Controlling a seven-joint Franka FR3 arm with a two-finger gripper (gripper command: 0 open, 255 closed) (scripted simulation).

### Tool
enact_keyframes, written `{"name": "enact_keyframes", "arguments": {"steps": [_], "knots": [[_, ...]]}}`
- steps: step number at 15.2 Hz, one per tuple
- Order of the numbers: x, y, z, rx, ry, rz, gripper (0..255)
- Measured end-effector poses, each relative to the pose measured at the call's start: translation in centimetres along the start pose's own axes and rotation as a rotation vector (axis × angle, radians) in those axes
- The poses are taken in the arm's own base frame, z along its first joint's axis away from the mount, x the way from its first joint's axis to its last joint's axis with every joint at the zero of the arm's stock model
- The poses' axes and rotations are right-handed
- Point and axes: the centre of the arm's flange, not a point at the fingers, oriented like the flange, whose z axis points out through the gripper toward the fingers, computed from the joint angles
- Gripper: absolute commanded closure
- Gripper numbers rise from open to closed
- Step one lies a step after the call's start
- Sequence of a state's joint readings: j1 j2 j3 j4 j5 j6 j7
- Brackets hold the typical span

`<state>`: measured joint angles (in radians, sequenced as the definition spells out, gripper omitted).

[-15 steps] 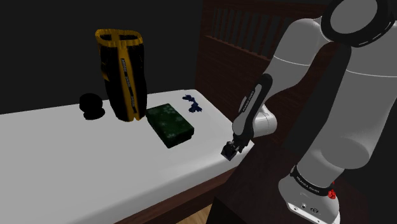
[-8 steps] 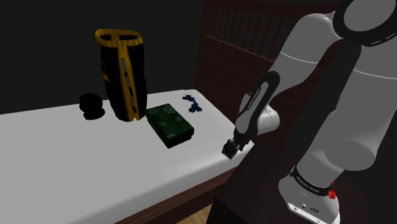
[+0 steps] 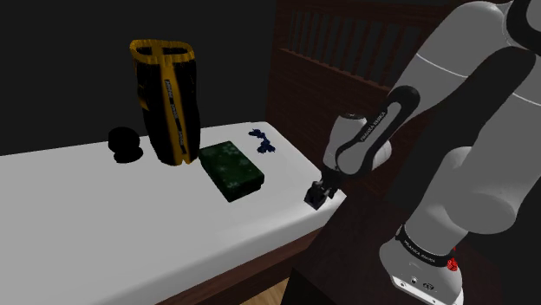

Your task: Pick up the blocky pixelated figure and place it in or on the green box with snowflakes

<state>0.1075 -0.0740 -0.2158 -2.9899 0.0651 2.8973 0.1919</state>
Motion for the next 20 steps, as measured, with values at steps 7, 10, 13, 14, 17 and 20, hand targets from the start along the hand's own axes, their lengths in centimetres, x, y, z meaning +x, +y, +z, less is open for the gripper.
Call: {"name": "enact_keyframes", "arguments": {"steps": [7,10,13,14,17,20], "knots": [[0.0,-0.1,-4.0,-0.001,0.001,-0.001,255],[-0.2,-0.2,-5.5,-0.002,0.001,-0.001,255],[-0.2,-0.1,-7.1,-0.002,0.001,-0.001,255],[-0.1,-0.2,-7.6,-0.002,0.001,-0.001,255],[-0.1,-0.3,-9.2,-0.002,0.001,-0.001,255],[-0.2,-0.3,-10.7,-0.002,0.001,-0.001,255]]}}
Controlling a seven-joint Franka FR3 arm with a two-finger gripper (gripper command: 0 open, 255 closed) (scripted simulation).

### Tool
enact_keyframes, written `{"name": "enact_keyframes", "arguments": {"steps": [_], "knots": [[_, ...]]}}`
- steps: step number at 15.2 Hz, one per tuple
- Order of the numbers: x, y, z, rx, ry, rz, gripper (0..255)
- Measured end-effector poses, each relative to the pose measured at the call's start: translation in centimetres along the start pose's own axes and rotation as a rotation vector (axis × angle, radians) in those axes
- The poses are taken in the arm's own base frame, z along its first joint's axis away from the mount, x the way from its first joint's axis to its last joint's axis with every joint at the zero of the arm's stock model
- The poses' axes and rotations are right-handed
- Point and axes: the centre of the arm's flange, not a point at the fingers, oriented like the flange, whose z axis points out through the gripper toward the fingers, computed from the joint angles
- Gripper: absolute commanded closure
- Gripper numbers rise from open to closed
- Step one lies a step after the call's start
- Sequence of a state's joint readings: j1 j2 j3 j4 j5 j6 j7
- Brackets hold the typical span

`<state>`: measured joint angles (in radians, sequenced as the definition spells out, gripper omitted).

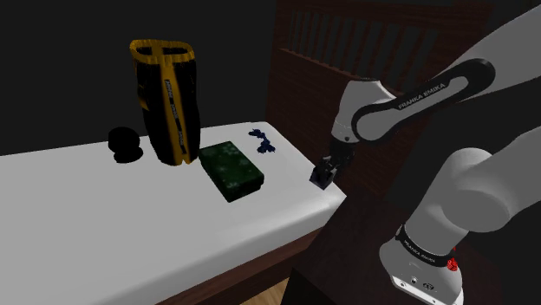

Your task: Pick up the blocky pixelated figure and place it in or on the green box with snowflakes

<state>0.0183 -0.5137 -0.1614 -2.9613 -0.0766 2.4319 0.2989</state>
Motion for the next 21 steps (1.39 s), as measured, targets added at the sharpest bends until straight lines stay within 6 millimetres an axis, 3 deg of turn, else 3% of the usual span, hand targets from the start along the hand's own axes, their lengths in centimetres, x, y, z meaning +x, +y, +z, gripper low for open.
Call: {"name": "enact_keyframes", "arguments": {"steps": [6,20,21], "knots": [[5.3,-3.8,-0.5,-0.001,0.0,0.0,255],[19.2,-16.1,-1.6,0.0,0.0,0.0,255],[19.2,-16.1,-1.6,0.0,0.0,0.0,0]]}}
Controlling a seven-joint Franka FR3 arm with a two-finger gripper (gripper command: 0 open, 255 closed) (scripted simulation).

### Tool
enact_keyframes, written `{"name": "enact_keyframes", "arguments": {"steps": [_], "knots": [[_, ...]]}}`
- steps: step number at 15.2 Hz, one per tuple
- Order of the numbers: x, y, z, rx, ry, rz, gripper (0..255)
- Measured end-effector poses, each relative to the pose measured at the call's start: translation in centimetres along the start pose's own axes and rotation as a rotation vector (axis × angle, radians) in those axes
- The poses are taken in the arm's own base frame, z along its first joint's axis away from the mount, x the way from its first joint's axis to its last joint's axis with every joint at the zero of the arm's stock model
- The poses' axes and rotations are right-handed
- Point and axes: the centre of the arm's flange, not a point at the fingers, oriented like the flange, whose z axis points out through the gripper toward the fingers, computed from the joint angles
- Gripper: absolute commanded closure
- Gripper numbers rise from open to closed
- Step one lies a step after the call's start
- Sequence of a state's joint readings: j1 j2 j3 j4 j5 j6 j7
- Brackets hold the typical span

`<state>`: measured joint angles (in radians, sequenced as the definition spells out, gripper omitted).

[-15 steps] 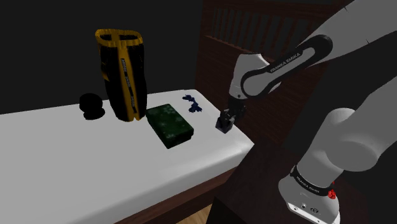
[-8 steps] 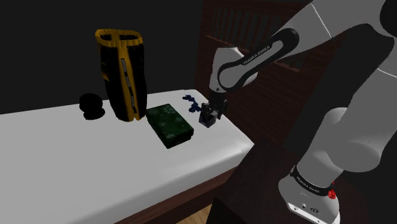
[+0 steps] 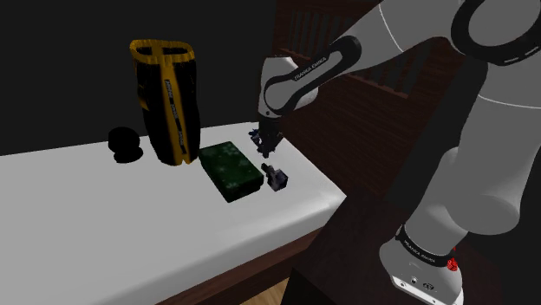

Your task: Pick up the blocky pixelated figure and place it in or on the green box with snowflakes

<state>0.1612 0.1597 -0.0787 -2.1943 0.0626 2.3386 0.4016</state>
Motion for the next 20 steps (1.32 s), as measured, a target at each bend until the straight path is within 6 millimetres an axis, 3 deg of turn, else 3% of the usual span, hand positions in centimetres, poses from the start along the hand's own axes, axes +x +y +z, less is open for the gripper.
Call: {"name": "enact_keyframes", "arguments": {"steps": [4,14,20], "knots": [[0.7,1.2,2.2,-0.005,0.013,-0.016,0],[4.9,8.0,12.2,-0.026,0.082,-0.097,0],[6.3,9.2,15.8,-0.03,0.098,-0.116,0]]}}
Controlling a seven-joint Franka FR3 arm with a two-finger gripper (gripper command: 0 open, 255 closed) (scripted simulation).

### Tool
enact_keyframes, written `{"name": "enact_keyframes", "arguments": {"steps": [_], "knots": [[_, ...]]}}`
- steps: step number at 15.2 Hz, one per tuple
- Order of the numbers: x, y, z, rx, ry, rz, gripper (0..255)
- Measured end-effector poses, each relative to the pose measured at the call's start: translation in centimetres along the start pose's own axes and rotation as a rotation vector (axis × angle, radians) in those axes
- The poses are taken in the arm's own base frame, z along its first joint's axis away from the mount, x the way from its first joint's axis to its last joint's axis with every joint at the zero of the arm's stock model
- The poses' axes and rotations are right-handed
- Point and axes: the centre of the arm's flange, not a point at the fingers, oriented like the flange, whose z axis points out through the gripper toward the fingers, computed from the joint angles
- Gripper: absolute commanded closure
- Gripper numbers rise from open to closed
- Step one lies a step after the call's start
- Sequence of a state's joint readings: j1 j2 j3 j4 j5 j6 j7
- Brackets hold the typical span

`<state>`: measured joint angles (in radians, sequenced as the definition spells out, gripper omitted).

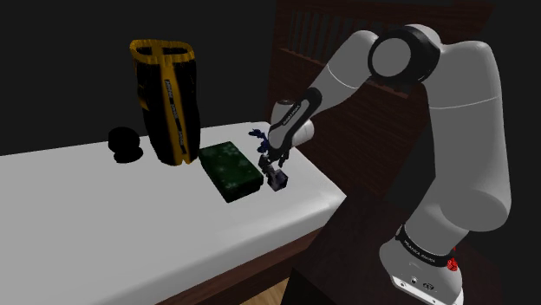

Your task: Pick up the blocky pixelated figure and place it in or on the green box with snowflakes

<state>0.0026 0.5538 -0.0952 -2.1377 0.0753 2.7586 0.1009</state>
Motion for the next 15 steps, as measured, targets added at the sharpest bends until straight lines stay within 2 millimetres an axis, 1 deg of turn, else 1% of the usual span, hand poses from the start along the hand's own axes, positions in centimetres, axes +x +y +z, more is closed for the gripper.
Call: {"name": "enact_keyframes", "arguments": {"steps": [3,4,10,11,15], "knots": [[-0.3,0.3,1.7,0.0,0.0,-0.001,0],[-0.2,0.2,2.0,0.0,0.0,0.0,0],[-0.1,0.1,2.4,0.0,0.001,-0.001,0],[-0.1,0.1,2.4,0.0,0.001,-0.001,255],[-0.1,0.1,2.3,0.0,0.002,0.0,255]]}}
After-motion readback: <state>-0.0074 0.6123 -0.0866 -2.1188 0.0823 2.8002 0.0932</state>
